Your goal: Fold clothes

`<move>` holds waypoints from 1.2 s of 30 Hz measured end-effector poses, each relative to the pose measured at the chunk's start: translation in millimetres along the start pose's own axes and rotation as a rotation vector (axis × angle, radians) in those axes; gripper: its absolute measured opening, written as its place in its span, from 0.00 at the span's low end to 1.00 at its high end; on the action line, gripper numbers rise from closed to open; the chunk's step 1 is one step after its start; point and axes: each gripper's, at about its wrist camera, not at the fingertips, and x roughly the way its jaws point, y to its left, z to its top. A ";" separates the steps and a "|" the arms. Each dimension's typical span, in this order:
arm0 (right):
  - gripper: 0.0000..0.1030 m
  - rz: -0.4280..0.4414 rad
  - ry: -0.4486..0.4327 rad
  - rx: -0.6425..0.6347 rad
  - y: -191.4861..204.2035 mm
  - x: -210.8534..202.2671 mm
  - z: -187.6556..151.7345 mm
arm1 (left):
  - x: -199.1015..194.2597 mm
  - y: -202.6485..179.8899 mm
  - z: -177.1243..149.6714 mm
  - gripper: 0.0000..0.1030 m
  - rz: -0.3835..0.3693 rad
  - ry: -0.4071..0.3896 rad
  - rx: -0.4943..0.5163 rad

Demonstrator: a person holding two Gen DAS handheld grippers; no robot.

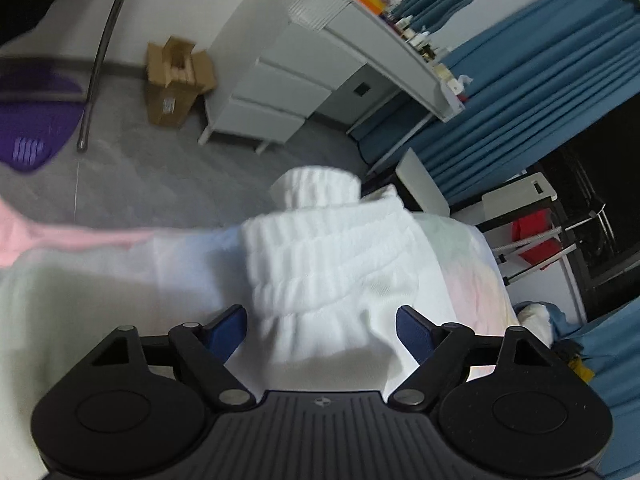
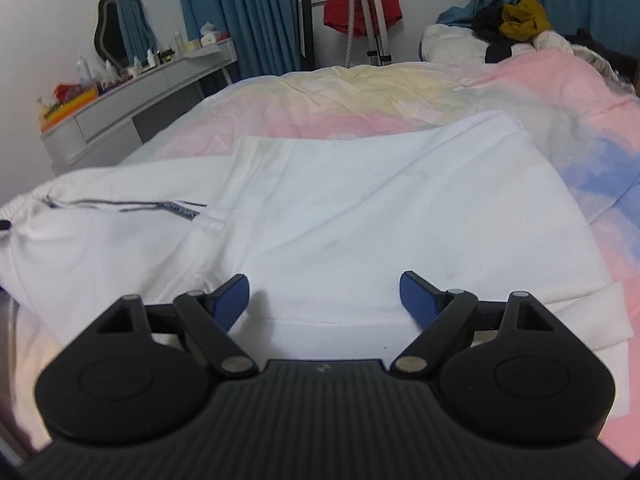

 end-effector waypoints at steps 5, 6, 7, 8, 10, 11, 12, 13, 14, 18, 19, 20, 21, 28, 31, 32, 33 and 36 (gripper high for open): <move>0.81 0.004 -0.013 0.046 -7.2 -3.8 3.5 | 0.1 -30.1 0.7 0.58 0.004 -0.132 0.113; 0.81 0.005 -0.015 0.055 -8.6 -4.7 4.3 | -0.9 -38.3 -2.1 0.47 0.007 -0.148 0.159; 0.81 0.008 -0.018 0.069 -10.4 -5.7 5.6 | -3.3 -48.1 -6.9 0.40 0.009 -0.164 0.216; 0.82 0.010 -0.023 0.084 -12.6 -7.1 7.2 | -5.8 -58.0 -11.7 0.33 0.009 -0.180 0.271; 0.82 0.013 -0.039 0.115 -18.7 -11.4 11.9 | -12.2 -79.4 -20.7 0.28 -0.003 -0.207 0.337; 0.82 0.011 -0.051 0.127 -21.8 -14.4 14.3 | -16.1 -91.4 -24.9 0.26 -0.015 -0.219 0.359; 0.82 0.002 -0.068 0.133 -25.0 -18.7 16.9 | -22.8 -104.5 -29.4 0.25 -0.036 -0.233 0.380; 0.82 -0.007 -0.085 0.139 -28.2 -23.1 19.5 | -29.5 -118.2 -34.3 0.25 -0.057 -0.248 0.402; 0.82 -0.013 -0.100 0.148 -32.0 -27.3 22.2 | -36.7 -135.9 -41.4 0.24 -0.085 -0.265 0.428; 0.82 0.005 -0.148 0.249 -57.5 -43.8 32.1 | -63.9 -209.9 -78.7 0.23 -0.212 -0.328 0.540; 0.82 0.008 -0.158 0.280 -66.1 -47.5 34.1 | -71.2 -228.8 -91.0 0.23 -0.246 -0.339 0.568; 0.82 0.005 -0.169 0.308 -75.2 -51.5 35.8 | -78.5 -247.7 -103.3 0.23 -0.280 -0.350 0.596; 0.82 -0.002 -0.180 0.332 -84.5 -55.5 37.5 | -85.8 -266.7 -116.2 0.23 -0.315 -0.360 0.624; 0.83 0.040 -0.278 0.523 -152.9 -81.8 43.5 | -103.1 -364.9 -254.4 0.24 -0.498 -0.355 0.840; 0.83 0.104 -0.287 0.594 -177.7 -86.6 44.1 | -86.7 -374.4 -331.5 0.24 -0.535 -0.312 0.983; 0.83 0.115 -0.291 0.613 -183.0 -87.4 43.8 | -77.4 -373.4 -356.8 0.24 -0.537 -0.279 1.034; 0.83 0.122 -0.295 0.629 -187.4 -87.7 43.4 | -66.4 -370.7 -377.4 0.23 -0.530 -0.240 1.076; 0.83 0.171 -0.298 0.679 -203.6 -85.5 41.5 | -33.3 -362.7 -439.4 0.23 -0.507 -0.121 1.199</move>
